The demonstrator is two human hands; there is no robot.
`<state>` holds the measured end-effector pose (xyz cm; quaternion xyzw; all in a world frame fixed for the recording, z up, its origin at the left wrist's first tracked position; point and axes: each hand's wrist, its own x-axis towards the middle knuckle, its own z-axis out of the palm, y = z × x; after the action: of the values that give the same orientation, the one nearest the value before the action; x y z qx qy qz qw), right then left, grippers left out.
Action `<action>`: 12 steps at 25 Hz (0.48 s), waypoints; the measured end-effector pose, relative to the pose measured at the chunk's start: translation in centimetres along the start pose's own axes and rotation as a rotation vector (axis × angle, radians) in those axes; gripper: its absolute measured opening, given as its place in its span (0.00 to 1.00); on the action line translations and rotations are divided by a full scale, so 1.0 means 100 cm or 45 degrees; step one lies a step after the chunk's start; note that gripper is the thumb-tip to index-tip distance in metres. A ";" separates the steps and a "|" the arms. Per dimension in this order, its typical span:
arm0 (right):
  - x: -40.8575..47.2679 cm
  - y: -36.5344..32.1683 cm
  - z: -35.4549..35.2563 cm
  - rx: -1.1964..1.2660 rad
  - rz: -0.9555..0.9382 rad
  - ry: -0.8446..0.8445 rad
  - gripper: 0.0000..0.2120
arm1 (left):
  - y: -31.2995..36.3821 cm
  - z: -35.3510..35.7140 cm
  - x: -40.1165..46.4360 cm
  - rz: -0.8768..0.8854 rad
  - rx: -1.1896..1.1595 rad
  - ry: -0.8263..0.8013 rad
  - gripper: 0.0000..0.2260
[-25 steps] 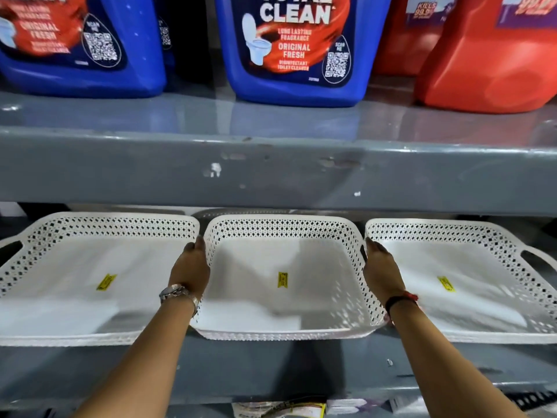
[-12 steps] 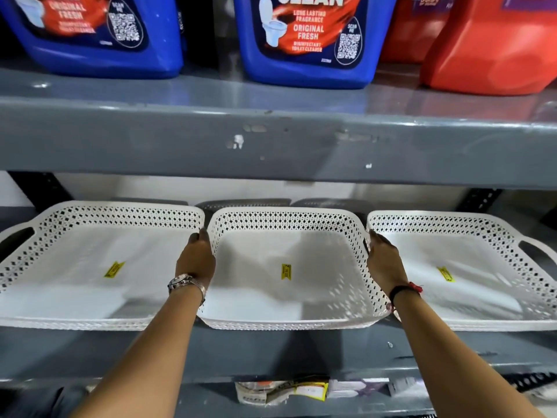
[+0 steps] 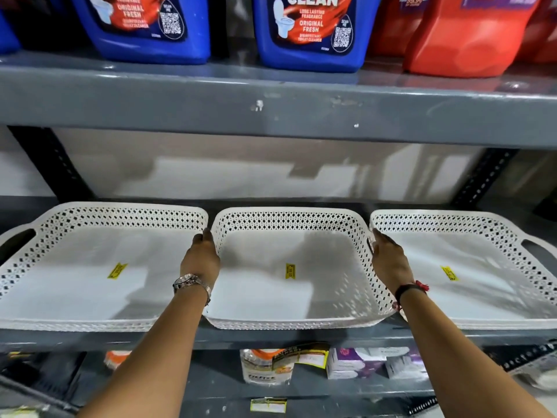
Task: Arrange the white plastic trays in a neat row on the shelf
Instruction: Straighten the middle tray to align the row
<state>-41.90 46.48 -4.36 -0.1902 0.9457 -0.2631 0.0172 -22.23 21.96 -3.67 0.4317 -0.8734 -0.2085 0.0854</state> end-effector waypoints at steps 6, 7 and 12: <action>-0.005 0.003 -0.001 -0.014 0.019 -0.034 0.21 | -0.001 0.000 -0.009 0.023 0.032 0.028 0.25; -0.004 0.006 -0.002 -0.014 0.030 -0.030 0.21 | 0.001 0.002 -0.007 0.035 0.037 0.023 0.25; -0.005 0.004 -0.002 -0.019 0.023 -0.036 0.22 | 0.000 0.001 -0.007 0.036 0.094 0.046 0.24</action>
<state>-41.63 47.03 -4.40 -0.1854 0.9490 -0.2530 0.0315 -21.82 22.57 -3.70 0.4260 -0.8848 -0.1672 0.0883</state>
